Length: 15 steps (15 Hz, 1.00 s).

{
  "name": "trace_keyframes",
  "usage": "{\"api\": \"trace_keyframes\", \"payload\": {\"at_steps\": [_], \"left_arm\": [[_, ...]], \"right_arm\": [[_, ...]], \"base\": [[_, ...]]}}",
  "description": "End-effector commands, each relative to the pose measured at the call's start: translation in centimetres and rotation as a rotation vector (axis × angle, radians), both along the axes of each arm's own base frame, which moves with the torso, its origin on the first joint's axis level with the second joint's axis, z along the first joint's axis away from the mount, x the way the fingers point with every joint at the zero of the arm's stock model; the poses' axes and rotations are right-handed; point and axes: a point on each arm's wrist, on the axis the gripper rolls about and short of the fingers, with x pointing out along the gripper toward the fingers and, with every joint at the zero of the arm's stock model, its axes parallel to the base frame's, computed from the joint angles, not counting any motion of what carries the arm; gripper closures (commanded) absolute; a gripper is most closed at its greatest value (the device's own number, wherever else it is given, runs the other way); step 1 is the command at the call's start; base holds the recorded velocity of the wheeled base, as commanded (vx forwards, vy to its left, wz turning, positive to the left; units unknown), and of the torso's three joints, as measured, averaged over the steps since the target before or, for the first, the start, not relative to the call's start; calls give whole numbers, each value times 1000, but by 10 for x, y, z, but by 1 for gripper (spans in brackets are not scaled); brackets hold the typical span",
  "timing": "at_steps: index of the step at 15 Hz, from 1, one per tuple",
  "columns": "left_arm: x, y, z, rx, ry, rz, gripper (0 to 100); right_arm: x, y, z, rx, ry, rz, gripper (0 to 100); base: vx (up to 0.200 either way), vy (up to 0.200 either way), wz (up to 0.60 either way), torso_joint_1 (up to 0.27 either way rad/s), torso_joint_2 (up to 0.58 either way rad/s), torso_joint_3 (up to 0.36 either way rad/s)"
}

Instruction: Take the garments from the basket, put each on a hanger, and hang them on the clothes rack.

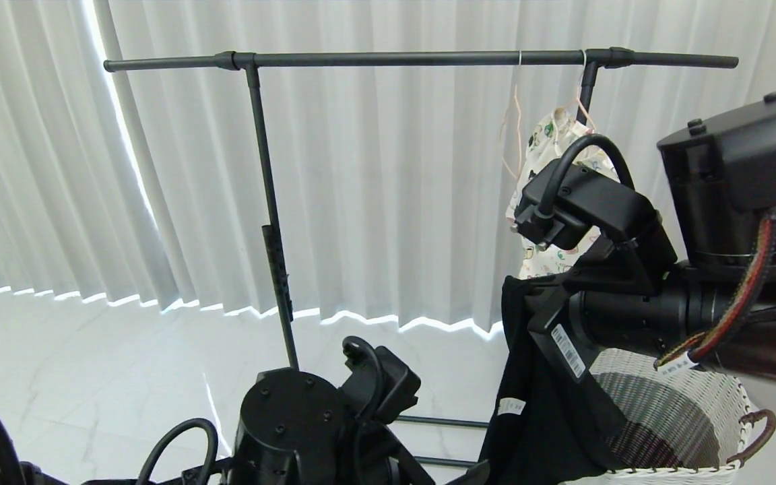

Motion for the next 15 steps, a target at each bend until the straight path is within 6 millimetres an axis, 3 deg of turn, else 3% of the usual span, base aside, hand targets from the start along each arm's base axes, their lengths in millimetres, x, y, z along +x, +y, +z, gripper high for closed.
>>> {"api": "trace_keyframes", "payload": {"at_steps": [1,4,6,8,9,15], "left_arm": [[7,-12,13,-53,-41,-4,0],[30,-28,-7,-15,-16,32,0],[37,-29,-30,44,28,53,0],[36,-27,-38,73,41,67,0],[33,-23,-42,89,53,66,100],[21,-17,-49,143,19,142,100]], "right_arm": [[0,1,-1,-3,3,3,100],[-4,0,2,8,-4,12,100],[-8,-3,5,11,-7,18,100],[-10,-7,7,7,-3,19,100],[-11,-8,8,10,-5,18,100],[-11,-10,6,28,16,-2,100]], "base": [[0,0,0,0,0,0],[0,0,0,0,0,0],[0,0,0,0,0,0],[0,0,0,0,0,0],[0,0,0,0,0,0],[0,0,0,0,0,0]]}}
